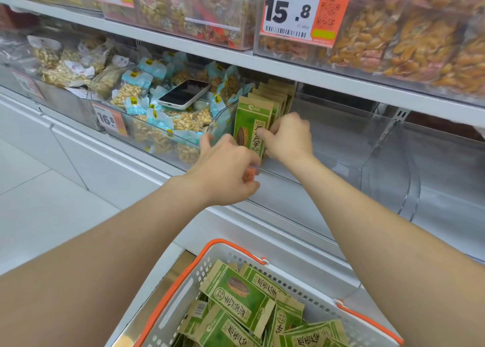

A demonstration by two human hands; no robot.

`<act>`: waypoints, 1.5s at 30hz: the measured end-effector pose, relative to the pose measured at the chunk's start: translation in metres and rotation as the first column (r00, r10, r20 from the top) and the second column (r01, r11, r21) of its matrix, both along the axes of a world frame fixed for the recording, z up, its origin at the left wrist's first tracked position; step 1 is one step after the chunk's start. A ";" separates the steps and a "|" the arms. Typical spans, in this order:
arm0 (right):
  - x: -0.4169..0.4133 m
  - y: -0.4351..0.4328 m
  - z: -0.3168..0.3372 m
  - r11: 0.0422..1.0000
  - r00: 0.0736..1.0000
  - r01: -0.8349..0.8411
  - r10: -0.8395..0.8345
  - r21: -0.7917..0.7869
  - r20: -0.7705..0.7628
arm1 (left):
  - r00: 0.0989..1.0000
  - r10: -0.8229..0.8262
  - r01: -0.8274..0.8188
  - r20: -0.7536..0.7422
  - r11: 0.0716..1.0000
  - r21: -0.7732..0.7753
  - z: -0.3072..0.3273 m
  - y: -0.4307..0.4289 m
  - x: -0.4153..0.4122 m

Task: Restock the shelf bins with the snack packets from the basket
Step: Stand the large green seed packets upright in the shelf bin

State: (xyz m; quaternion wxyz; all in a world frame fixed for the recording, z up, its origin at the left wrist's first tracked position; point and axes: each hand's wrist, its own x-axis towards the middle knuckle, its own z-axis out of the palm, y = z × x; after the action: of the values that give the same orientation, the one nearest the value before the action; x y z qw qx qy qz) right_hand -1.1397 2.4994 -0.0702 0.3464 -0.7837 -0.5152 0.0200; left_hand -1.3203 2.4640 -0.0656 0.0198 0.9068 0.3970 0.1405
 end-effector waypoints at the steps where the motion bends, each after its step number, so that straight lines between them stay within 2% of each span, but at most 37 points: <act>1: 0.001 0.001 0.000 1.000 1.000 -0.006 0.006 -0.005 0.005 | 1.000 -0.023 0.023 -0.004 1.000 -0.016 0.000 0.000 0.001; 5: 0.002 -0.002 0.002 1.000 0.999 -0.014 0.015 -0.024 0.041 | 0.999 -0.037 0.040 0.039 0.996 -0.075 0.005 0.001 0.006; 10: 0.000 -0.008 0.016 0.999 0.998 -0.038 0.039 -0.033 0.050 | 0.995 -0.035 0.040 0.096 0.998 -0.048 0.011 0.001 0.006; 14: -0.006 -0.017 0.023 0.994 0.995 -0.076 0.081 -0.084 0.060 | 0.999 -0.033 0.036 0.043 0.997 -0.070 0.018 -0.006 -0.001; 20: -0.026 -0.042 0.030 0.980 0.985 -0.140 0.152 -0.138 0.084 | 0.999 -0.036 0.030 -0.025 0.982 -0.187 0.023 -0.019 -0.025; 30: -0.047 -0.055 0.026 0.970 0.980 -0.160 0.179 -0.181 0.089 | 0.996 -0.069 0.054 -0.049 0.965 -0.255 0.027 -0.028 -0.031; 35: -0.043 -0.065 0.023 0.975 0.982 -0.145 0.162 -0.169 0.092 | 0.992 -0.060 0.027 -0.112 0.959 -0.282 0.033 -0.038 -0.033; 38: -0.041 -0.073 0.026 0.973 0.982 -0.124 0.148 -0.195 0.118 | 1.000 0.001 -0.010 -0.031 0.960 -0.280 0.038 -0.039 -0.034; 40: -0.039 -0.084 0.032 0.971 0.975 -0.116 0.152 -0.208 0.165 | 0.998 0.045 -0.035 0.039 0.976 -0.215 0.040 -0.040 -0.035; 43: -0.043 -0.110 0.044 0.982 0.940 -0.154 0.179 -0.109 0.289 | 0.986 0.070 -0.060 0.154 0.996 -0.072 0.046 -0.049 -0.033; 45: -0.046 -0.135 0.049 0.963 0.903 -0.268 0.257 -0.016 0.345 | 0.961 0.050 -0.051 0.271 0.999 -0.004 0.052 -0.064 -0.028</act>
State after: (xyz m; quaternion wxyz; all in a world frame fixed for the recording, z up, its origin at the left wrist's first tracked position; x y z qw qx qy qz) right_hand -1.1856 2.3643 -0.0213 0.2577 -0.6930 -0.6686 -0.0789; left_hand -1.3481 2.3996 -0.0138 0.0689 0.8686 0.4133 0.2645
